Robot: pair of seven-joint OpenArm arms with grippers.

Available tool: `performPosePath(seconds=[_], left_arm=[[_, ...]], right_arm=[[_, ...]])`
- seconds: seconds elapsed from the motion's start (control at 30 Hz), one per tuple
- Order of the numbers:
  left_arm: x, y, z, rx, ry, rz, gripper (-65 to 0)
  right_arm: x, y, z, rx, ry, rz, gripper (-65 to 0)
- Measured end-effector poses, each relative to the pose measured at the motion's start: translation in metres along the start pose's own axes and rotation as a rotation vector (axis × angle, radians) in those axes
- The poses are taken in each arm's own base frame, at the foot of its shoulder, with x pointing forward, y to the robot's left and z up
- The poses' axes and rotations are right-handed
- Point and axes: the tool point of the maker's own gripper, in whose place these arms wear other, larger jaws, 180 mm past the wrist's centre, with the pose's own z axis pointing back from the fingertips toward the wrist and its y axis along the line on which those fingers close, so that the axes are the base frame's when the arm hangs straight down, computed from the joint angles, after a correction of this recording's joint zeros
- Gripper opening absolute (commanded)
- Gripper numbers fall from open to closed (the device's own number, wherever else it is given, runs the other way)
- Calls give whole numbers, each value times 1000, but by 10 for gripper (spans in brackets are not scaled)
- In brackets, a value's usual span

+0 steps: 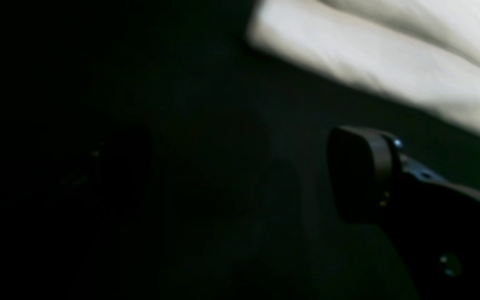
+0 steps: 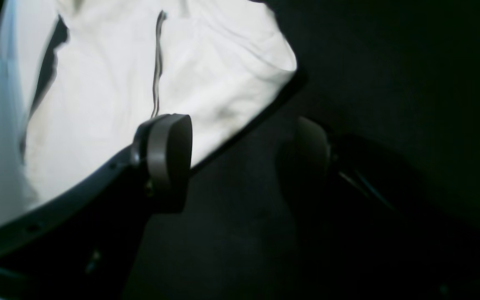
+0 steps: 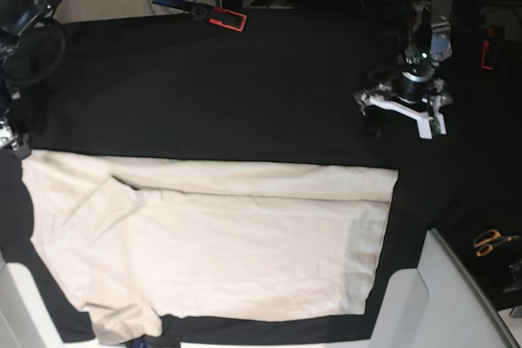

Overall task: Fold the T-shirt properly
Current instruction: 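Release the folded edge and raise both grippers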

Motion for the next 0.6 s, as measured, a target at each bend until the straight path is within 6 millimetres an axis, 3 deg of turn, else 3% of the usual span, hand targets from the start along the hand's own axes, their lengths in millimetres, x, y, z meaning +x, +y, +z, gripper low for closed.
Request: performPosePath(seconds=[0.07, 0.17, 0.4, 0.6], left_arm=[[-10, 3, 4, 7, 27, -2, 0], [-8, 12, 5, 33, 21, -5, 0], [-14, -4, 4, 5, 27, 25, 0], [-15, -2, 4, 14, 26, 32, 0]], right_arm=[[-12, -4, -8, 3, 19, -75, -290], [-32, -9, -18, 2, 82, -145, -290], [-16, -1, -41, 29, 48, -232, -290], [-7, -7, -42, 18, 20, -240, -294]])
